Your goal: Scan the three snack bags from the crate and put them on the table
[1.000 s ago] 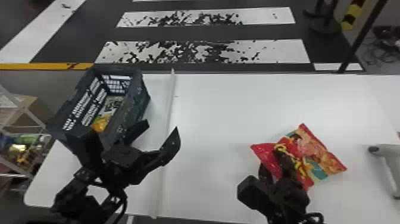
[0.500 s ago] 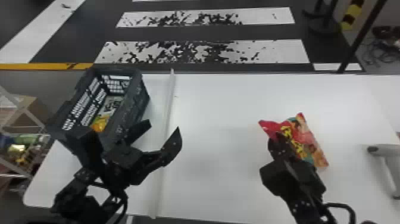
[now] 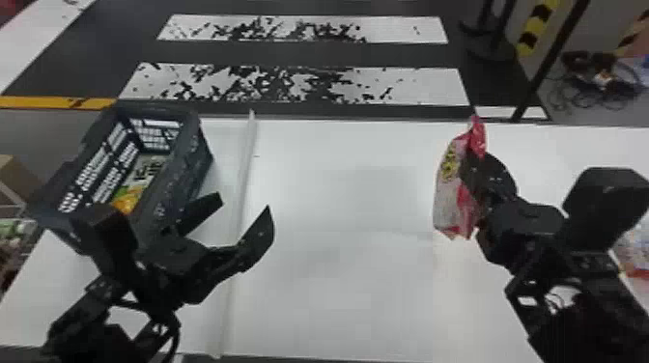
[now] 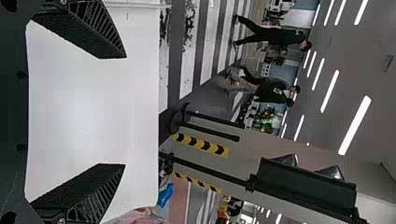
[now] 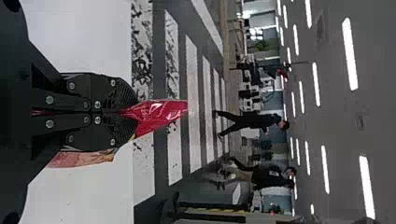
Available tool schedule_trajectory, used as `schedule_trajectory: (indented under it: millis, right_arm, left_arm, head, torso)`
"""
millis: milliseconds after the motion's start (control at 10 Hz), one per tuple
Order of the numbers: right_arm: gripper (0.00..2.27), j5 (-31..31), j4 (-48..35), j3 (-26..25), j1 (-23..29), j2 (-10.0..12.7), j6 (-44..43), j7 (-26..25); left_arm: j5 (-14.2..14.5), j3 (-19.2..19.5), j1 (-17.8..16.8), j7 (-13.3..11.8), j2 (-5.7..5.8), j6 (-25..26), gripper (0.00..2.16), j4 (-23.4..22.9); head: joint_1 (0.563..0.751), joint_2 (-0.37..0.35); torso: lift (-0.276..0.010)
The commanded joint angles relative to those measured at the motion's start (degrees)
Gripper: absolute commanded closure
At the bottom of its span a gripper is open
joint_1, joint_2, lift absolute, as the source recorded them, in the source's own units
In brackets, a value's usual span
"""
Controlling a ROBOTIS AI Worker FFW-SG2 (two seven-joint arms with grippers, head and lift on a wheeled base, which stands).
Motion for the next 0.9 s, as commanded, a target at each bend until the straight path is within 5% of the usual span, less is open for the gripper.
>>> schedule_trajectory:
  millis: [0,400,800]
  right_arm:
    - [2.24,-10.5,1.7,-5.2,0.6,2.3,-5.3,-0.2]
    - [2.24,-33.1,10.9,-12.9,2.7,5.2,-15.6,-0.6]
    - [2.24,-32.7,13.2,-12.2,6.2,7.3,-16.2,-2.6]
  left_arm:
    - [-0.3,-0.4,-0.1,0.0,0.09,0.0,0.03,0.2]
    - [-0.3,-0.7,-0.4,0.2,0.70,0.2,0.03,0.4]
    - [0.0,-1.7,-2.6,0.3,1.05,0.0,0.03,2.4]
  head:
    - [0.695,-0.031]
    - [0.695,-0.168]
    - [0.695,-0.208]
  torso:
    - [-0.094]
    - [-0.094]
    - [-0.094]
